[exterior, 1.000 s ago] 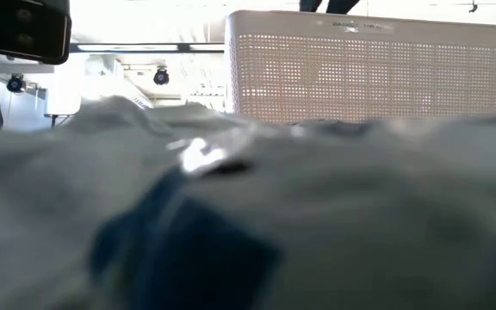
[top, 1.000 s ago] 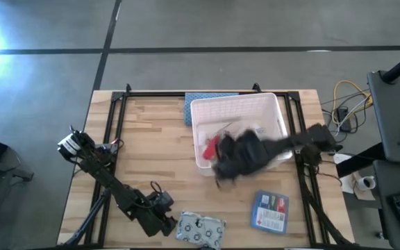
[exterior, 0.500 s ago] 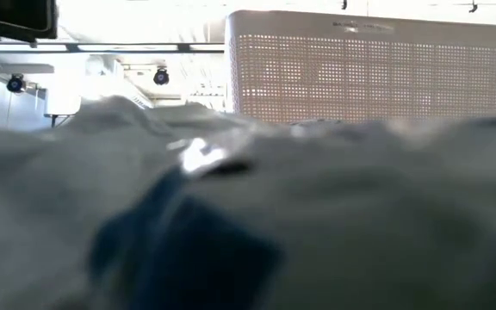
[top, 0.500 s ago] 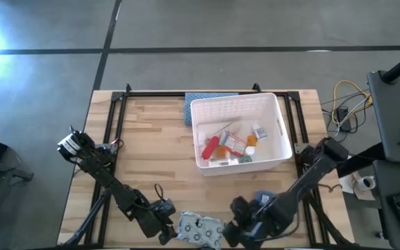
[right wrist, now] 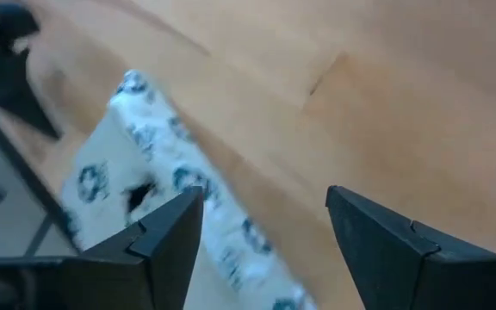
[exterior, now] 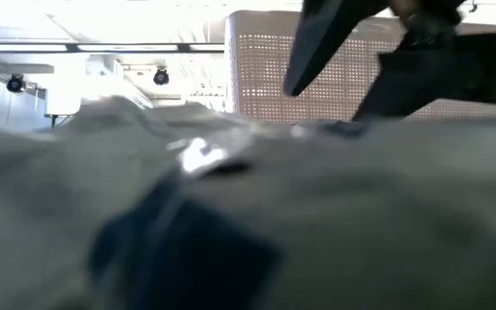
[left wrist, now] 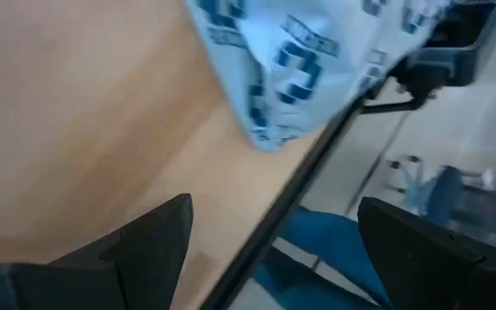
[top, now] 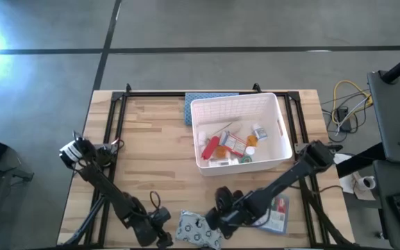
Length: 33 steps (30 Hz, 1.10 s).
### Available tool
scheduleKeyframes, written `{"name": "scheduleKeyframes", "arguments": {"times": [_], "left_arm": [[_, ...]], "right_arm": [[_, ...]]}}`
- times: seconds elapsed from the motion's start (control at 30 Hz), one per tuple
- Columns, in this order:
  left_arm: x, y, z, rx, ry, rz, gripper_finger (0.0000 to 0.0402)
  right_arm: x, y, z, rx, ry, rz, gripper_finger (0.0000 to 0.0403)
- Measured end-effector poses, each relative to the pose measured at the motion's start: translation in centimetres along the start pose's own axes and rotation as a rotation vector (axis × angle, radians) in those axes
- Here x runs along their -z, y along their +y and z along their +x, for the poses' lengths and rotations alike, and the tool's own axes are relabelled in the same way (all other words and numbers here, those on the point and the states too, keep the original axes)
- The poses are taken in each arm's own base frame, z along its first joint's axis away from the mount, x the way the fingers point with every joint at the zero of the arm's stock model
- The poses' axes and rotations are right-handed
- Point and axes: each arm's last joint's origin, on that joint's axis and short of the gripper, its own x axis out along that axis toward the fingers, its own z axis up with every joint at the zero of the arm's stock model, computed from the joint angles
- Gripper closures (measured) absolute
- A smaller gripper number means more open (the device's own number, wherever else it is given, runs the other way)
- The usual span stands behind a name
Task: Pick & place medical supplies in basket/bin
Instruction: Put the white mailer bag into the white bin
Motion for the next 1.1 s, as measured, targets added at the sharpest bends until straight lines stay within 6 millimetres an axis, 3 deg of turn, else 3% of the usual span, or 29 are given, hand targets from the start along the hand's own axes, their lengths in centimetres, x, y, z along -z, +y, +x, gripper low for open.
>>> {"name": "scheduleKeyframes", "arguments": {"times": [0.23,0.5,0.93,1.1], "left_arm": [[0.1,-0.1,2.3,0.059,-0.017,-0.012,0.0094],[-0.5,-1.0,3.7,0.055,-0.124,-0.031,0.0094],[-5.6,-1.7,3.9,0.018,-0.414,0.053,0.0093],[-7.2,-1.7,3.8,0.013,-0.449,0.032,0.0093]], "right_arm": [[-2.3,-0.2,1.0,0.023,0.021,-0.074,0.0164],[-2.0,-0.2,0.9,0.016,0.041,-0.112,0.0167],[-1.3,-0.8,1.2,0.031,0.129,-0.148,0.0172],[-1.2,-0.8,1.0,0.024,0.142,-0.18,0.0173]]}}
